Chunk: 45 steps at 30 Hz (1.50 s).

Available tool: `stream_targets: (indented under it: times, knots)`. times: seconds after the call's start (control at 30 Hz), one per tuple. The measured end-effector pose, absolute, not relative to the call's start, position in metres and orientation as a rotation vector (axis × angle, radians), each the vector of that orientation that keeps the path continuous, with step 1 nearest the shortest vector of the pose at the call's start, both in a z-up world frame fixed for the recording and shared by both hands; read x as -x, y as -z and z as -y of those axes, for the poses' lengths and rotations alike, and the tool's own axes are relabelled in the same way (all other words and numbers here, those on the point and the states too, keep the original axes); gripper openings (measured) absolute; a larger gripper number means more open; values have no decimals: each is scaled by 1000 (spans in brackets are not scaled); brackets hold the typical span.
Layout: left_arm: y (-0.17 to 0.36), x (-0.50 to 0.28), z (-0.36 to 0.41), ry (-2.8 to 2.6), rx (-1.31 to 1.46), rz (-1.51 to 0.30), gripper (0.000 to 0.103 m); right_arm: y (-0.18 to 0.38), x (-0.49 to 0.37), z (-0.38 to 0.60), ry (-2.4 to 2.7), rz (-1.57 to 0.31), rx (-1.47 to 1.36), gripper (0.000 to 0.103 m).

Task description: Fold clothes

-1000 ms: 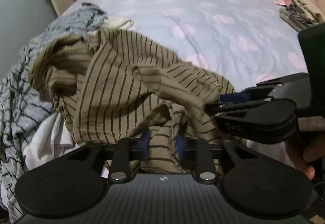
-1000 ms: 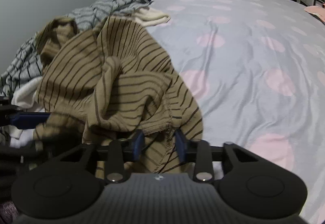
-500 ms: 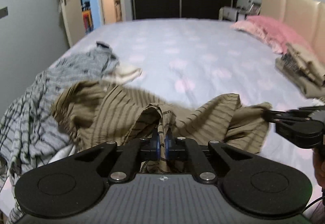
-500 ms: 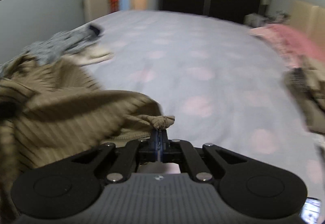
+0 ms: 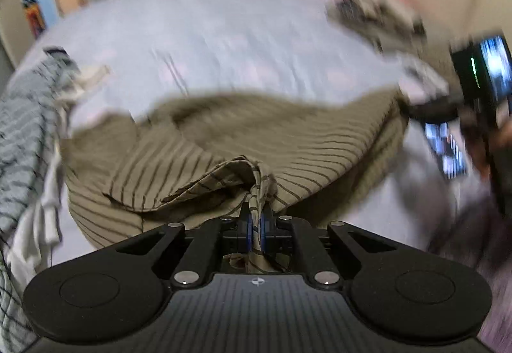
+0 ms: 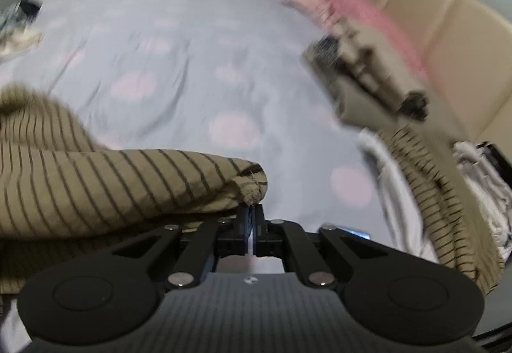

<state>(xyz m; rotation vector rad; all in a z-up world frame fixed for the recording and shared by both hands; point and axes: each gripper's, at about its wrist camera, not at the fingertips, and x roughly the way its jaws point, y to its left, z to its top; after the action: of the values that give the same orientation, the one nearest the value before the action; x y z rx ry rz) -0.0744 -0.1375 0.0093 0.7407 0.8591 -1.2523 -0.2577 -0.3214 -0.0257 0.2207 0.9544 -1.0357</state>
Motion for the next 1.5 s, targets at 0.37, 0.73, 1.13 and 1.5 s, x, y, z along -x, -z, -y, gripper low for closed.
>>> stream_targets:
  times: [0.37,0.73,1.13,1.5]
  knots:
    - [-2,64,120,1240,-793,-1009,20,-9,240,309,838,-853,-276,36]
    - [-27,5,134,1096,-611,-943,59,-16,201,323,535,-867,-297,57]
    - [38,-25,173,1001,-666,-1005,17,51,151,359,464,-909,-366,60]
    - [8,-20,151,988,-573,-922,0,39,169,366,597,-881,-440,2]
